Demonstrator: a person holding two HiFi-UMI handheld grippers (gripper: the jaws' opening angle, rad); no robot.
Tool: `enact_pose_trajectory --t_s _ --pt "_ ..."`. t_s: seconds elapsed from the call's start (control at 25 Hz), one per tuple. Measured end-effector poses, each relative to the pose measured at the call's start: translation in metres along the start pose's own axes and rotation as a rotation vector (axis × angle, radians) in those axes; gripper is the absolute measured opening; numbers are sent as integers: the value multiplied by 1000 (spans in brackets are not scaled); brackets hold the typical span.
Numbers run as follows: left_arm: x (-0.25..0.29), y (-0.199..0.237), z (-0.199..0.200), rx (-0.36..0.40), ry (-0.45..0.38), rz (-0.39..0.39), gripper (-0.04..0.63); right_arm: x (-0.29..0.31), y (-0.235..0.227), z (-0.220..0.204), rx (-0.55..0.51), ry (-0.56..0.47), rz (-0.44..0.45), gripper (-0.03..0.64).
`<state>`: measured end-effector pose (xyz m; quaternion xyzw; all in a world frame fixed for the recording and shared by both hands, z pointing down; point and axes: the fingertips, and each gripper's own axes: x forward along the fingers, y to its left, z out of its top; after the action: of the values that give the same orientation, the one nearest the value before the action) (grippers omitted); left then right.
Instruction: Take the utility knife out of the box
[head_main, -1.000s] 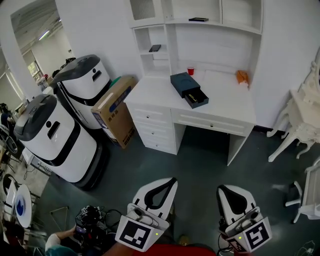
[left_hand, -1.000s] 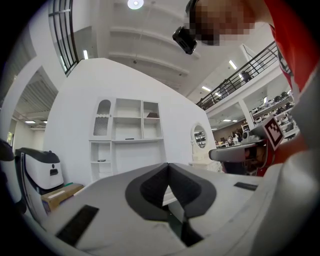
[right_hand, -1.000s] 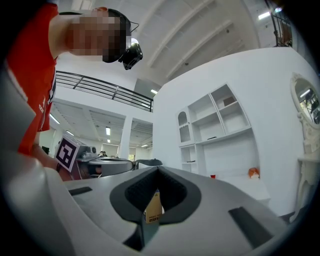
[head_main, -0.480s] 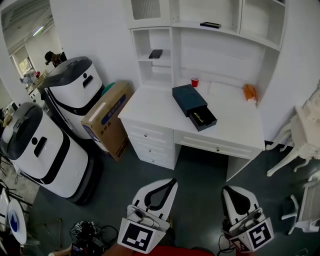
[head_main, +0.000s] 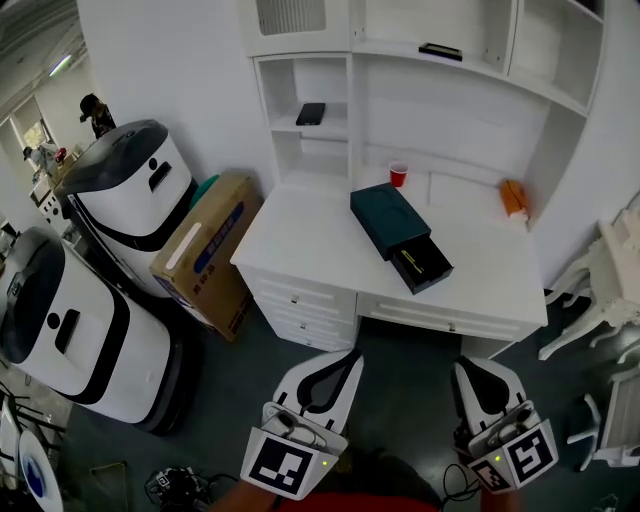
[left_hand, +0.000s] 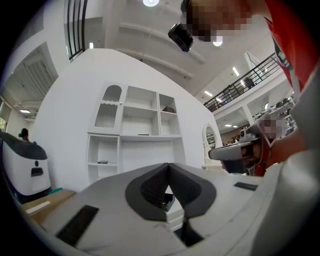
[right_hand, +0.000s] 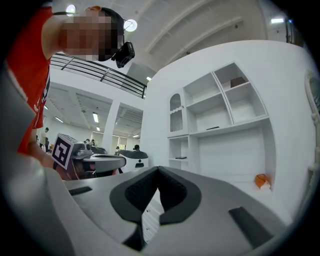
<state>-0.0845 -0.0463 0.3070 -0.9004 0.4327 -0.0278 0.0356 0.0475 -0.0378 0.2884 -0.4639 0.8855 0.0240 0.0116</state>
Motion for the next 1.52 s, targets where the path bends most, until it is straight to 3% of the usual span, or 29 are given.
enact_pose_trajectory --t_s 0.52,0.8,1.12,1.28,1.52 --pt "98 83 -22 -23 39 83 40 116 -91 -37 30 85 35 21" --pt "164 112 -28 6 61 135 40 173 -156 -76 17 208 85 39" --pt "203 140 -45 1 101 153 40 228 -189 -151 -28 510 191 155" --pt "213 154 -55 -10 104 125 40 245 -197 -196 -100 708 214 167" --pt "222 175 -64 -32 109 92 40 256 -208 -255 -121 969 229 192"
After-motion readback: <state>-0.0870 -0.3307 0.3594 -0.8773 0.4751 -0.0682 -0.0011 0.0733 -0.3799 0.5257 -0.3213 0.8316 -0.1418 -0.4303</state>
